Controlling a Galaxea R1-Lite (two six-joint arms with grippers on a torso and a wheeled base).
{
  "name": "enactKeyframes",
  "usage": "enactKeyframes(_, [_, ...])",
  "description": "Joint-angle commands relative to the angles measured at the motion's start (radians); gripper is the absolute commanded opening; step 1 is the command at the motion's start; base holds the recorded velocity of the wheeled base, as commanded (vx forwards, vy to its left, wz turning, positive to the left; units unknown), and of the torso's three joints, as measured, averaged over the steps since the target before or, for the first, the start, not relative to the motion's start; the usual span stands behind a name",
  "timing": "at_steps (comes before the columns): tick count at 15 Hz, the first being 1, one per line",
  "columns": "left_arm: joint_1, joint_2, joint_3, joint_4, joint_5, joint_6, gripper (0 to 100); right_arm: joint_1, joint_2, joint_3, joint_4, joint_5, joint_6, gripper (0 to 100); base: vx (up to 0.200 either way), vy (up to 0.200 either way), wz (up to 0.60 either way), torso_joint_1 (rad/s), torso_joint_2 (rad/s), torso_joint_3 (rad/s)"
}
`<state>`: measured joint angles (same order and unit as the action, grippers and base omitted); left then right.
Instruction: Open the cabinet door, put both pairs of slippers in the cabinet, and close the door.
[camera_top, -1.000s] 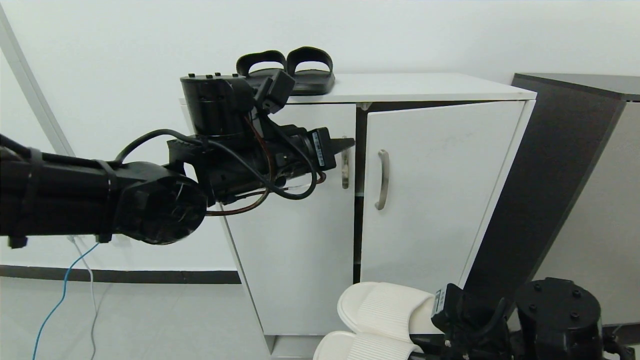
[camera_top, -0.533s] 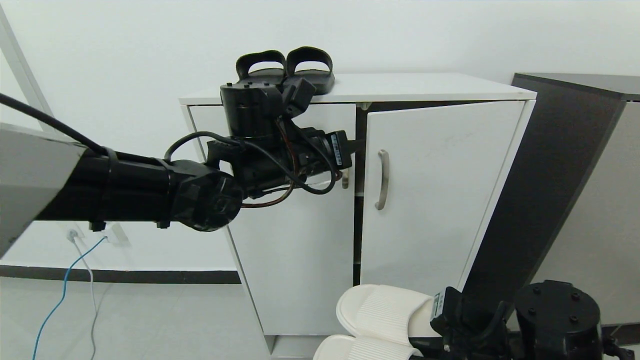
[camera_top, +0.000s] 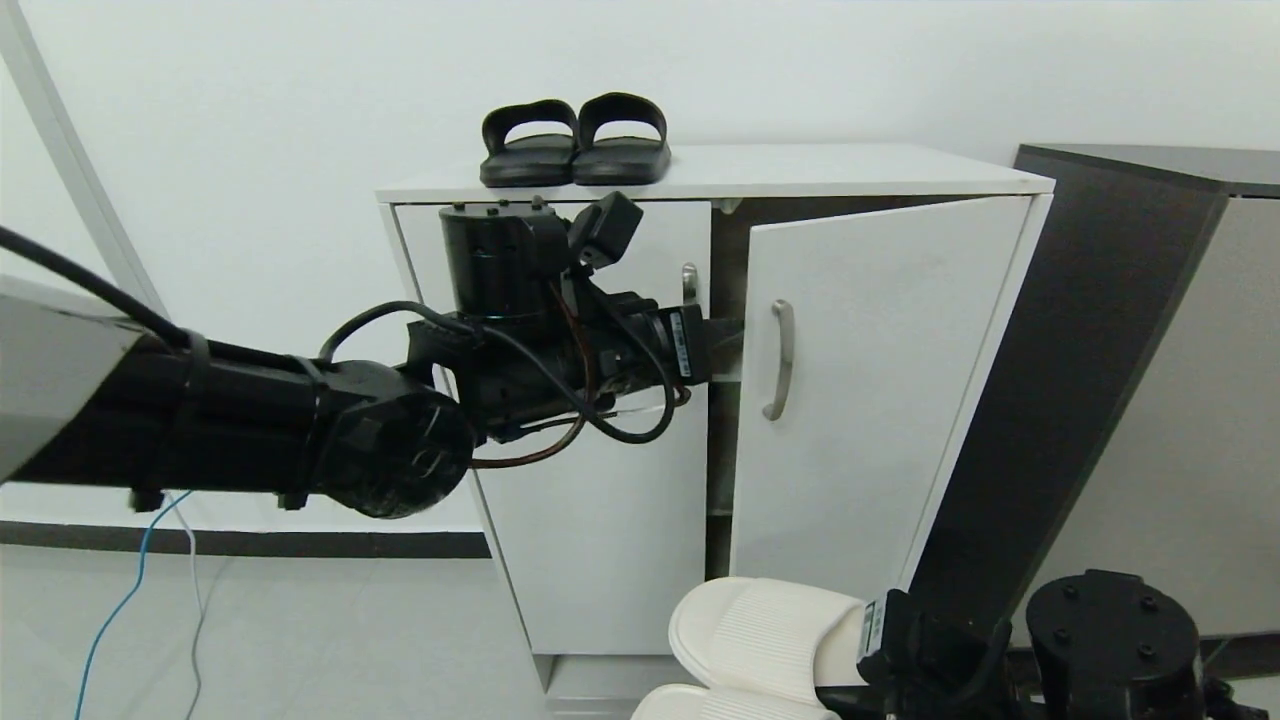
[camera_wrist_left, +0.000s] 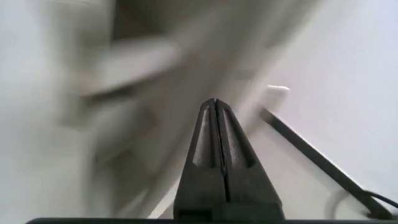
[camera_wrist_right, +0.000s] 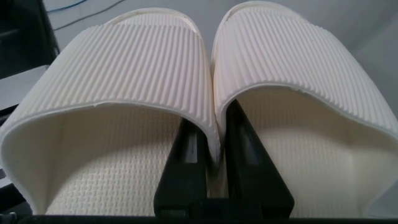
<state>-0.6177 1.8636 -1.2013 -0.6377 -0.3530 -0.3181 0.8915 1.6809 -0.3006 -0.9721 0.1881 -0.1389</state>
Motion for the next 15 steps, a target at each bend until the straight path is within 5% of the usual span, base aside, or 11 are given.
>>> enactKeyframes(1, [-0.048,-0.063,0.06,-0.033,-0.001,0.001,0,0.001,0.008,0.0,0.0,0.001,-0.001,0,-0.2,0.0,0.0,0.002,0.0,0.007])
enactKeyframes(4, [-0.043,-0.08,0.094,-0.037,0.0,0.011,0,0.001,0.008,0.0,-0.002,-0.001,0.001,0,-0.067,0.0,0.0,-0.001,0.0,0.002])
enactKeyframes(9, [-0.01,-0.296,0.339,-0.073,0.002,0.017,0,-0.029,0.02,-0.008,-0.003,-0.006,0.001,0,0.0,0.0,0.0,0.0,0.0,0.0])
enactKeyframes(13, [0.085,-0.604,0.649,-0.07,0.052,0.022,0,-0.051,0.028,-0.023,-0.003,-0.006,0.002,0,0.0,0.0,0.0,0.0,0.0,0.0])
enactKeyframes(15, [0.179,-0.765,0.769,-0.025,0.052,0.03,0,-0.069,0.03,-0.031,-0.003,-0.007,0.001,0,0.0,0.0,0.0,0.0,0.0,0.0])
